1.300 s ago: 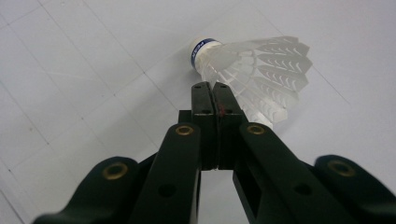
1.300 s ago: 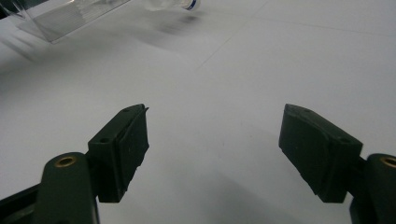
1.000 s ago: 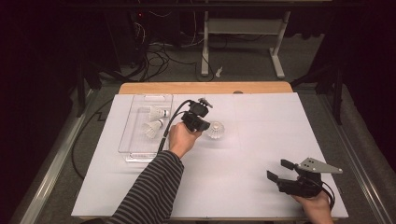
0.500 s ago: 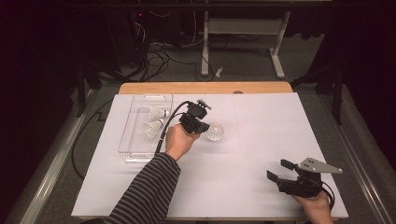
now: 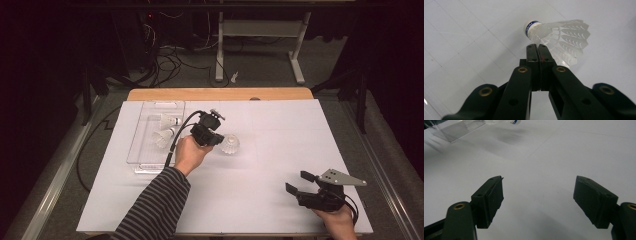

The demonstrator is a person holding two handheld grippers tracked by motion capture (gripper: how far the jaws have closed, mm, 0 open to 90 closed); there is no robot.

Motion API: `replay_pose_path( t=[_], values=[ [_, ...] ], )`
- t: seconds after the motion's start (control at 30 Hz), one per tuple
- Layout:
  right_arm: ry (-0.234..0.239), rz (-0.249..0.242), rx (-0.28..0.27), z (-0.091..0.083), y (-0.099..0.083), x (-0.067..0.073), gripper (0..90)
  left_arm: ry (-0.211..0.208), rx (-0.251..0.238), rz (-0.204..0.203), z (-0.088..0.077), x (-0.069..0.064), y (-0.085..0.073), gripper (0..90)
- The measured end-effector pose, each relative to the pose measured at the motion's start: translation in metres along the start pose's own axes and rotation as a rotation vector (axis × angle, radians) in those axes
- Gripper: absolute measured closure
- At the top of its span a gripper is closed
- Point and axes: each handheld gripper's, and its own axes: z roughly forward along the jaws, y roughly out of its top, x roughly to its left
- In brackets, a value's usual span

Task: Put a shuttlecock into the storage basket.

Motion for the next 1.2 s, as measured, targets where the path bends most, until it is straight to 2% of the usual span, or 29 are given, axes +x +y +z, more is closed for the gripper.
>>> replay_pose_path(
  t=[0.8,1.2],
  values=[
    [0.0,-0.001,0.001,0.0,0.0,0.0,24.5,-0.035,0.022,0.023,-0.01,-0.007,-0.012,89.6],
    [0.0,0.001,-0.001,0.0,0.0,0.0,24.5,-0.05,0.013,0.029,-0.021,-0.009,-0.013,89.6]
  ],
)
